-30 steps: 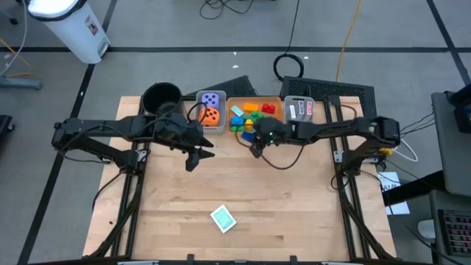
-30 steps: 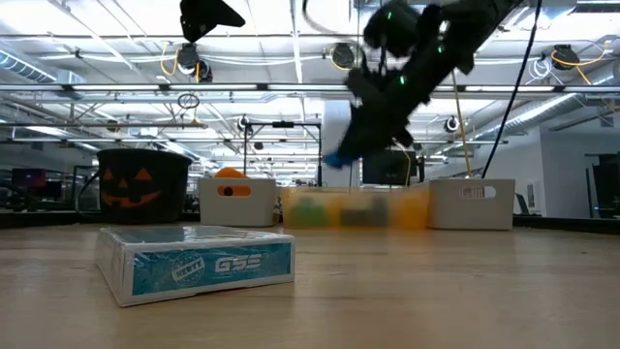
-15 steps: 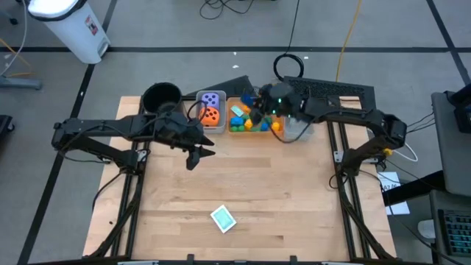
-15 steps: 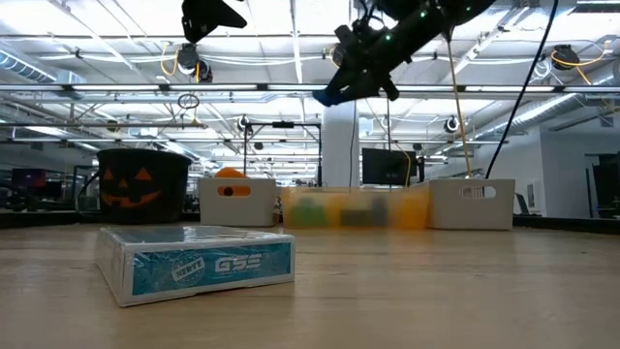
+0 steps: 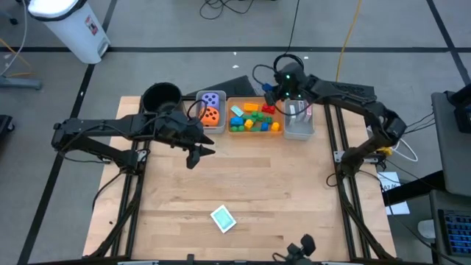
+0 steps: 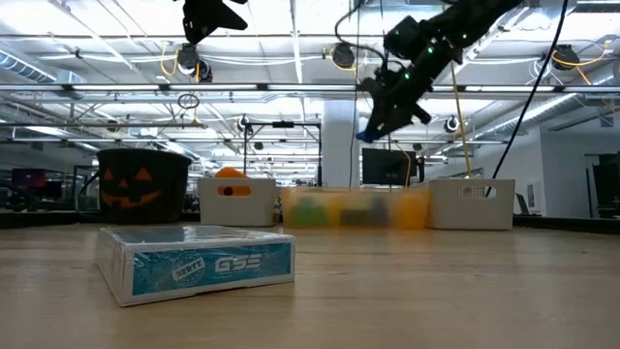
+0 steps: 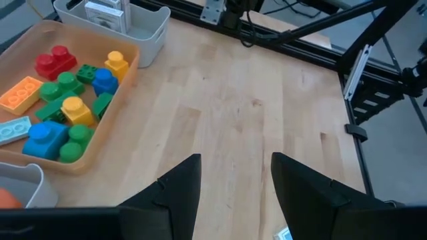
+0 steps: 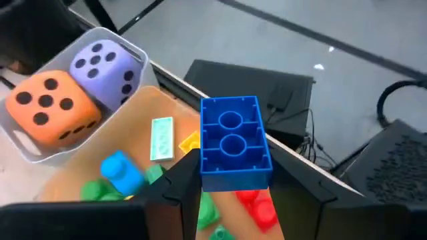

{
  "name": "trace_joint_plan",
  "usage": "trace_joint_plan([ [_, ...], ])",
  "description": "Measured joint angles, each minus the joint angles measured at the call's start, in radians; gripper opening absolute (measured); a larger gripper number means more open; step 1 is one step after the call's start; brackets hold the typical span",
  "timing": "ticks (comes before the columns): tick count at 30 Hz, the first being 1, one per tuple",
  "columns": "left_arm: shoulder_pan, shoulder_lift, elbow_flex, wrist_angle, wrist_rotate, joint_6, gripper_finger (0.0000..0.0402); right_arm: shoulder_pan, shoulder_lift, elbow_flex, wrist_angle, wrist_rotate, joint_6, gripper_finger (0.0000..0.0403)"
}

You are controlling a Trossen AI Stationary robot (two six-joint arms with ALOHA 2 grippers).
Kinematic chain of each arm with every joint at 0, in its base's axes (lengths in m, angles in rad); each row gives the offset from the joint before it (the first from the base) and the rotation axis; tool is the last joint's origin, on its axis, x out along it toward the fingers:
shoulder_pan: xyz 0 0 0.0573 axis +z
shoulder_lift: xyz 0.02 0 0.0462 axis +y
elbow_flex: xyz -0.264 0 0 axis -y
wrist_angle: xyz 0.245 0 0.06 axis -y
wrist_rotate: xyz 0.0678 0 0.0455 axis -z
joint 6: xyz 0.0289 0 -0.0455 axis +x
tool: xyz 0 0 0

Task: Pick & Place Toys
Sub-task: Put the dark blue game piece into the orange bin

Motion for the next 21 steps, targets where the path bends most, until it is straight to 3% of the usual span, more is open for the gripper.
trace_joint_plan([
  [4,0.002,0.000,0.000,0.001,-0.002,0.015,0.0186,-0.004,0.058,-0.003,-0.025,-0.062,0.000,0.0131],
  [21,0.070,0.000,0.000,-0.004,-0.005,-0.002,0.0186,0.083,0.221,-0.002,-0.112,-0.058,-0.077,0.0129],
])
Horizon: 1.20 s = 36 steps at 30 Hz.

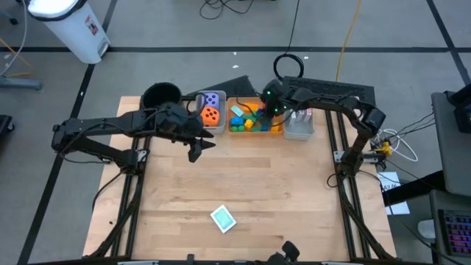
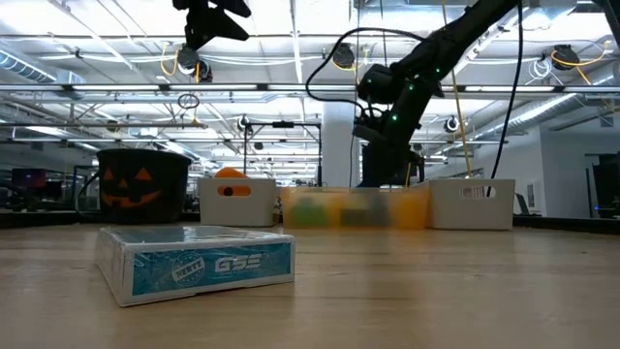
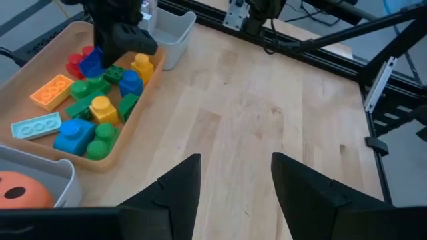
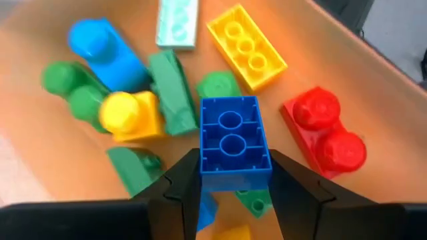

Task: Pick & Place Toys
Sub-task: Put the dark blue game piece into the orange bin, then put the blue deck of cards into the right gray bin

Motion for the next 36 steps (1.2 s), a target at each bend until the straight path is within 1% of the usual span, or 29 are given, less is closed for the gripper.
trace_joint_plan([
  [5,0.004,0.000,0.000,0.000,0.000,-0.002,0.0186,-0.001,0.009,-0.001,-0.004,0.003,0.001,0.0135],
  [9,0.004,0.000,0.000,-0.001,0.002,-0.003,0.0186,-0.001,0.009,-0.001,0.007,0.000,-0.002,0.0148],
  [20,0.004,0.000,0.000,-0.001,0.002,-0.023,0.0186,-0.001,0.005,0.000,0.016,-0.001,0.003,0.0219],
  [23,0.004,0.000,0.000,-0.001,-0.002,-0.023,0.0186,-0.001,-0.014,0.000,0.029,-0.001,0.031,0.0235],
  [26,0.004,0.000,0.000,0.001,-0.002,-0.023,0.0186,-0.001,-0.046,-0.001,0.067,-0.004,0.072,0.0243],
  [29,0.004,0.000,0.000,0.006,-0.002,-0.023,0.0186,0.001,-0.093,-0.001,0.144,-0.016,0.117,0.0246],
  [34,0.004,0.000,0.000,0.043,-0.002,-0.023,0.0186,0.017,-0.174,0.000,0.316,-0.118,0.229,0.0246],
  [36,0.004,0.000,0.000,0.059,-0.002,-0.023,0.0186,0.037,-0.207,-0.001,0.392,-0.139,0.281,0.0243],
])
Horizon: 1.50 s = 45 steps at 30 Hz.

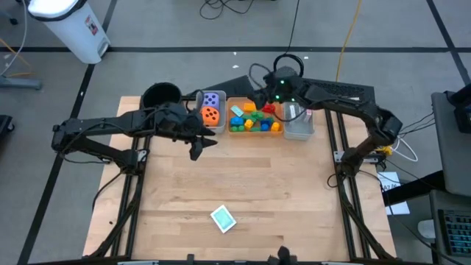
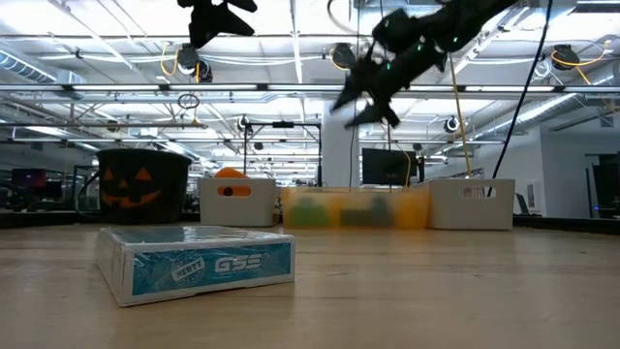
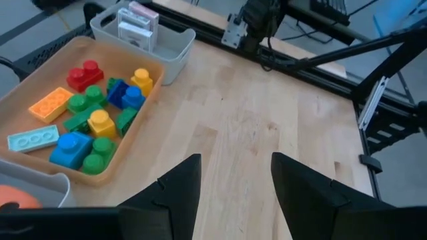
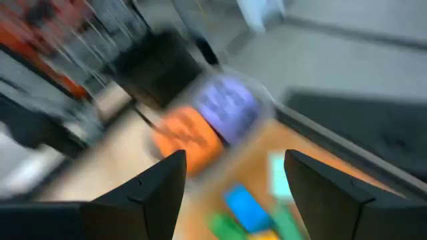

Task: Pick & Place Toys
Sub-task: Put the blue deck of cards into the right gray bin

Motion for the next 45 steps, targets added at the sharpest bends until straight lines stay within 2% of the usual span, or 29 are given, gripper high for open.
trace_joint_plan([
  [3,0.000,0.000,0.000,0.029,0.000,0.000,0.0186,0.044,-0.040,0.001,0.070,0.003,0.037,0.0239],
  [7,0.000,0.000,0.000,0.066,0.000,-0.001,0.0186,0.127,-0.073,0.001,0.126,0.004,-0.012,0.0239],
  [14,0.000,0.000,0.000,0.105,0.000,-0.001,0.0186,0.272,-0.091,0.000,0.140,0.004,-0.089,0.0238],
  [28,0.000,0.000,0.000,0.106,0.000,0.000,0.0186,0.478,-0.105,0.000,0.128,0.009,0.009,0.0238],
  [32,0.000,0.000,0.000,0.106,0.000,0.000,0.0186,0.543,-0.102,0.000,0.110,0.072,-0.021,0.0238],
  [38,0.000,0.000,0.000,0.106,0.000,0.000,0.0186,0.581,-0.104,0.000,0.137,0.165,-0.108,0.0238],
  [42,0.000,0.000,0.000,0.106,0.000,0.000,0.0186,0.591,-0.104,0.000,0.175,0.160,0.022,0.0238],
  [45,0.000,0.000,0.000,0.106,0.000,0.000,0.0186,0.599,-0.104,0.000,0.139,0.097,0.061,0.0238],
])
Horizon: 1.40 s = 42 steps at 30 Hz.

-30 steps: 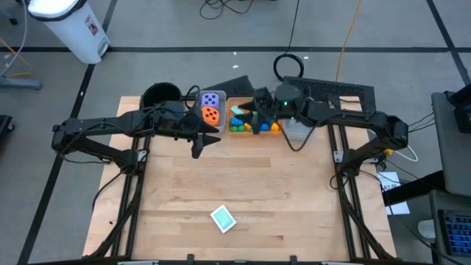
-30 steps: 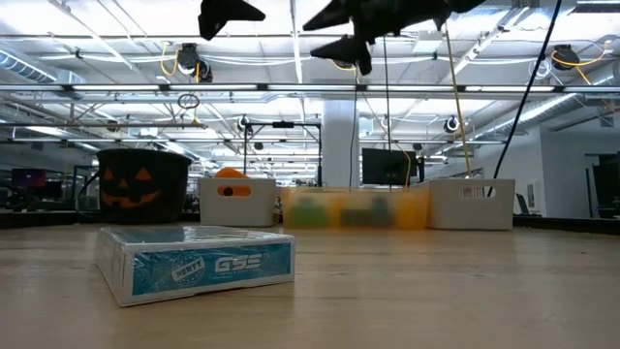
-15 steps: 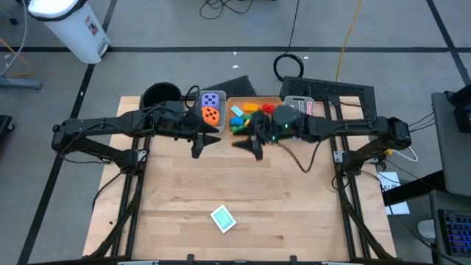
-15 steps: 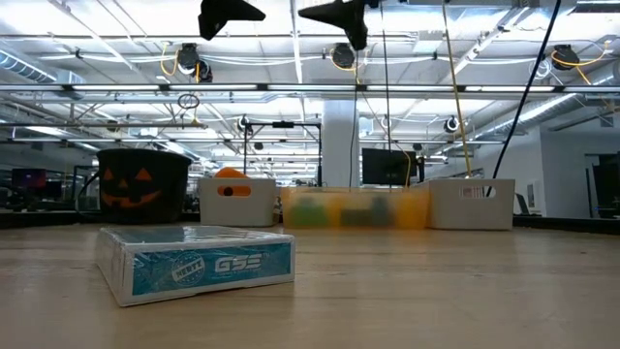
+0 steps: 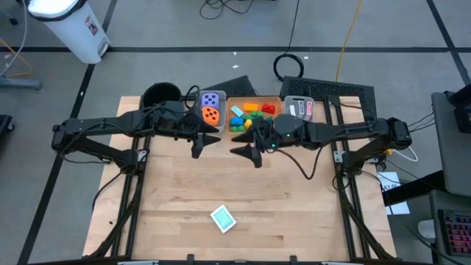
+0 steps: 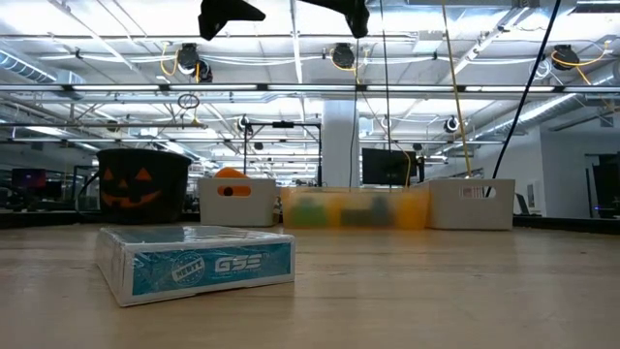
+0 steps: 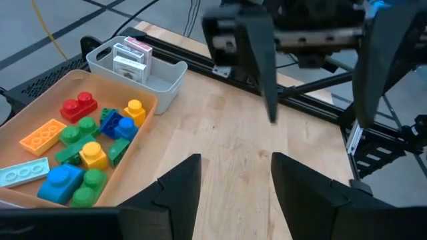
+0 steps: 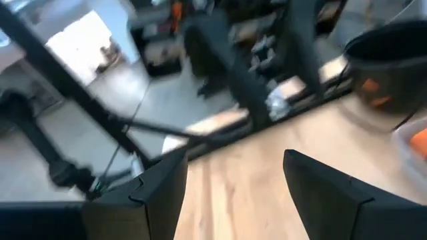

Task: Pick & Place Toys
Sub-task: Put the blue deck of cards into the right gray bin

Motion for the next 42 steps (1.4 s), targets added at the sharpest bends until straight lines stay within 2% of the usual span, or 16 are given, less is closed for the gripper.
trace_joint_plan([
  [4,0.000,0.000,0.000,0.000,0.000,0.000,0.0186,0.047,-0.022,0.000,-0.134,-0.036,-0.019,0.0238],
  [8,0.000,0.000,0.000,0.000,0.000,0.000,0.0186,0.129,-0.042,-0.001,-0.248,0.016,-0.077,0.0238],
  [13,0.000,0.000,0.000,0.000,0.000,0.000,0.0186,0.222,-0.045,-0.001,-0.247,0.131,-0.182,0.0238],
  [17,0.000,0.000,0.000,0.004,0.000,0.000,0.0186,0.263,-0.044,-0.001,-0.222,0.178,-0.187,0.0238],
  [24,0.000,0.000,0.000,0.043,0.000,-0.003,0.0186,0.267,-0.044,-0.001,-0.231,0.177,-0.141,0.0238],
  [27,0.000,0.000,0.000,0.111,-0.001,-0.055,0.0186,0.267,-0.044,-0.001,-0.236,0.178,-0.113,0.0238],
  [33,-0.004,0.000,0.000,0.259,0.001,-0.139,0.0186,0.265,-0.049,-0.001,-0.239,0.322,-0.110,0.0238],
  [38,-0.022,0.001,0.000,0.292,0.010,-0.202,0.0186,0.257,-0.060,0.002,-0.231,0.334,-0.110,0.0238],
  [42,-0.044,0.000,0.000,0.253,0.110,-0.216,0.0186,0.247,-0.058,0.001,-0.232,0.336,-0.072,0.0238],
])
